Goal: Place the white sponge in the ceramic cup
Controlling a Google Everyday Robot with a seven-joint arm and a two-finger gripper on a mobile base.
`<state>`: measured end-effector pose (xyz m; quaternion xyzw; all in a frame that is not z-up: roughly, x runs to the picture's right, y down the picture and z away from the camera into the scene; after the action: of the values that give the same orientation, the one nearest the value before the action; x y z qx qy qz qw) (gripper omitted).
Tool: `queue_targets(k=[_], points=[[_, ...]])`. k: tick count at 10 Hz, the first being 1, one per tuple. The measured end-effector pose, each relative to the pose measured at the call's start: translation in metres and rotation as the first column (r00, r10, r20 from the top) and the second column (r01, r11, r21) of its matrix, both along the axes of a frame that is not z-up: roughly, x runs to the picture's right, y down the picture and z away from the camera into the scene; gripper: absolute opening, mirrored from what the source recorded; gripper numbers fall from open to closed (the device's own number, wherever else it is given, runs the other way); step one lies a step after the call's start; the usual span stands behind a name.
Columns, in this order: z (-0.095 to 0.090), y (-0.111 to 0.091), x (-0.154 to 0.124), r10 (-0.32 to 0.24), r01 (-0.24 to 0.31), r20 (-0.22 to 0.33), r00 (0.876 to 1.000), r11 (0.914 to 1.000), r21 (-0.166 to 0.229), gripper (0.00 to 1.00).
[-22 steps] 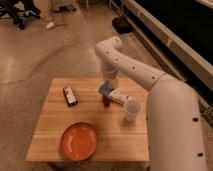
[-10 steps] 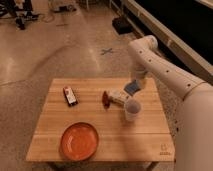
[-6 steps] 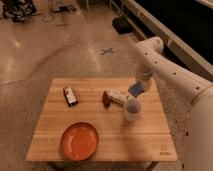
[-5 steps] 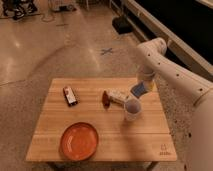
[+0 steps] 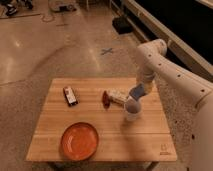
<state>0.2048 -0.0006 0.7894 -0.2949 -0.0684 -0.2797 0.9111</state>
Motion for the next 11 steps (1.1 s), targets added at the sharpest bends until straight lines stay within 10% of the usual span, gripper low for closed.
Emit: queue_targets(k=[8, 11], points=[[-0.019, 0.035, -0.038, -0.033, 0.037, 0.126, 0.992, 0.9988, -0.032, 0.00], [-0.014, 0.029, -0.040, -0.043, 0.046, 0.113, 0.993, 0.9987, -0.022, 0.26]])
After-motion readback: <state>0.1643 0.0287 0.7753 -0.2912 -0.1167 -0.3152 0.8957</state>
